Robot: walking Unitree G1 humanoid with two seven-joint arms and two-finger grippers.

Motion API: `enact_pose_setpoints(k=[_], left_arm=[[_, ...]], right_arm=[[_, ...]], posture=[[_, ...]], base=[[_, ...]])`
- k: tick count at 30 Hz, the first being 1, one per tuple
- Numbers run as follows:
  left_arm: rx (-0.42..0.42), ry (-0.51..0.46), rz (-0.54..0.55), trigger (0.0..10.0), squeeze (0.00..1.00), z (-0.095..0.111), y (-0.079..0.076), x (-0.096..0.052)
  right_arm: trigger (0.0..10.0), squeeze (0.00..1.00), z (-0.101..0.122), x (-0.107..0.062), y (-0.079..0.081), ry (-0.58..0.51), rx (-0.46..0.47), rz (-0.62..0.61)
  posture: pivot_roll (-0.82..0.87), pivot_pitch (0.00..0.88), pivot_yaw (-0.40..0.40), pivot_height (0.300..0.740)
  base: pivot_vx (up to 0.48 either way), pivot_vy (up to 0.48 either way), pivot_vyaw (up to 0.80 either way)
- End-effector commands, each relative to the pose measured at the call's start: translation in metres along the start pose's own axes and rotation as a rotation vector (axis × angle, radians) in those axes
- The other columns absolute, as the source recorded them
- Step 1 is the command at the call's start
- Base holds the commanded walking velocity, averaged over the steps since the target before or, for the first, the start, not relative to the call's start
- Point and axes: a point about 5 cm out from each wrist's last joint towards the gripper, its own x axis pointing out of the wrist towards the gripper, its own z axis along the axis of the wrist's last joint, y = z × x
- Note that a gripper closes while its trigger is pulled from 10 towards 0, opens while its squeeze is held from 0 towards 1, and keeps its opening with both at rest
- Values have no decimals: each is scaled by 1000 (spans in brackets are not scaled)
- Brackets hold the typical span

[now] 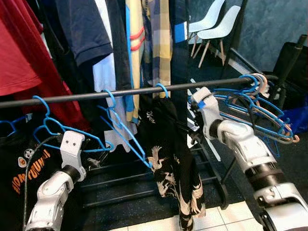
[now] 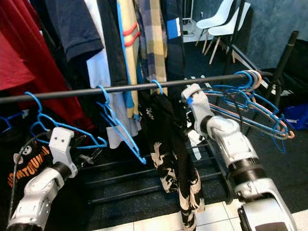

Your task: Hang hanger

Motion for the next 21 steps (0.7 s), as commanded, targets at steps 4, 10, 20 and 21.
enact_pose_setpoints(k=[4,10,20,21], left_arm=[[-30,72,-11,10000,0,-12,0,-9],[-18,47,1,10000,0,-2,1,-12],[-23,54,27,10000,0,2,1,-21],[-23,54,27,10000,0,2,1,-21]], right_arm=[[10000,0,4,6,4,-10,116,55],[10000,0,14,9,11,-52,191,117],[10000,0,44,3,21,-121,219,216],[10000,0,44,3,21,-121,219,216]], posture=[[-41,61,17,740],[-11,67,2,740],[-11,69,-13,740],[-11,69,-13,740]], base=[[0,0,0],[0,0,0],[0,0,0],[0,0,0]])
